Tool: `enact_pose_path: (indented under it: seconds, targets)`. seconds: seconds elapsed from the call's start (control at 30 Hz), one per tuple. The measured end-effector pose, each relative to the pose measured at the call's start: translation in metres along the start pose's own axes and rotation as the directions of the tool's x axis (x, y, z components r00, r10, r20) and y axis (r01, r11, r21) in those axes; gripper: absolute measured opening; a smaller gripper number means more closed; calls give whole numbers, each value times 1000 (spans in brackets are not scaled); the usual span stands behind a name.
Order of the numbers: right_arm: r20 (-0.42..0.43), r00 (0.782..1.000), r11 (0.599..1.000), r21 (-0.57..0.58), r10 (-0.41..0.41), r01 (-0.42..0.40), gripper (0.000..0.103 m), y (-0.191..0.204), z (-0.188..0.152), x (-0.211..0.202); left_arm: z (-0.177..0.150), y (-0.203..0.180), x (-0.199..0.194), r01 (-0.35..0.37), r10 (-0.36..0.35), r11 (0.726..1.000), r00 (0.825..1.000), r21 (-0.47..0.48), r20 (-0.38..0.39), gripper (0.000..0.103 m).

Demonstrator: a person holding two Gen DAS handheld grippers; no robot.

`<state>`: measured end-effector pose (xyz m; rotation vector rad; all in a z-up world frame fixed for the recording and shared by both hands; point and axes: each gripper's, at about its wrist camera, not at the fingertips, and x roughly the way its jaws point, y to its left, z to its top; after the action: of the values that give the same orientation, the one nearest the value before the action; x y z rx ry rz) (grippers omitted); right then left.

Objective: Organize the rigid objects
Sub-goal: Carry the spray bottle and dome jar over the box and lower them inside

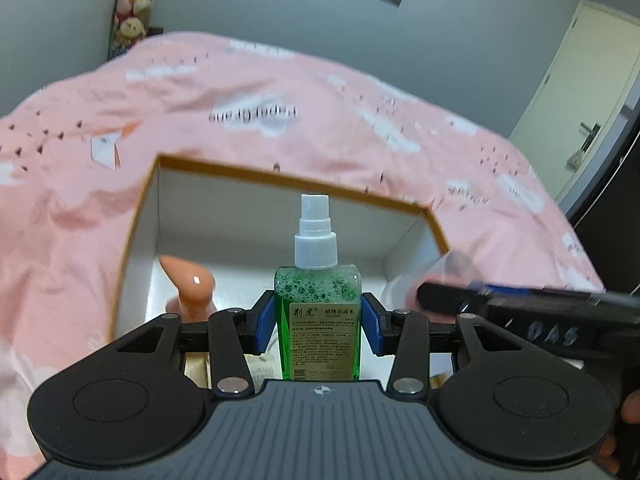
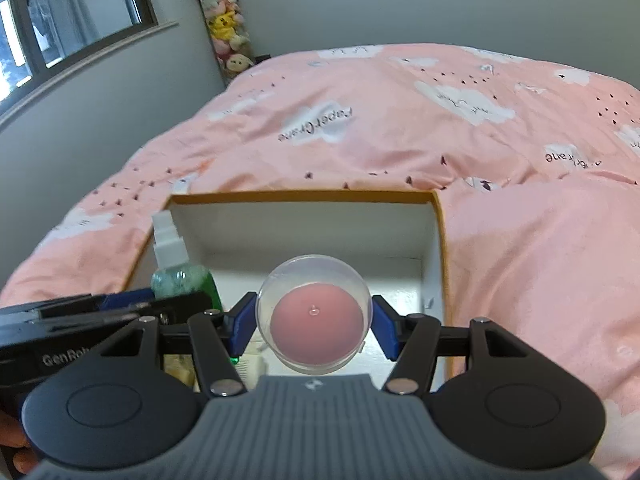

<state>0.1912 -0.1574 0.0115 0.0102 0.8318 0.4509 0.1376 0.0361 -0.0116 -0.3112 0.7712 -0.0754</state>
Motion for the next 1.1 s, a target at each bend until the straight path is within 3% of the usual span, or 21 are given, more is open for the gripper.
enact_pose_path:
  seconds: [0.17, 0.33, 0.67, 0.83, 1.1]
  targets:
    - [0, 1000, 1000, 1, -11, 11, 60, -10, 3, 9, -6, 3, 27, 0, 0, 1000, 995, -2, -100, 51]
    - [-10, 1000, 1000, -9, -8, 8, 60, -11, 3, 15, -13, 3, 42, -23, 27, 999, 988, 29, -153, 51]
    - [-42, 999, 1000, -6, -5, 4, 60, -12, 0, 29, -17, -1, 74, -29, 49, 997, 959, 75, -278, 51]
    - [-45, 999, 1000, -7, -8, 8, 60, -13, -1, 30, -14, -5, 81, -43, 71, 994, 955, 101, -289, 51]
    - [-48, 999, 1000, -14, -5, 4, 60, -12, -2, 30, -9, -1, 83, -37, 56, 997, 953, 68, -299, 56]
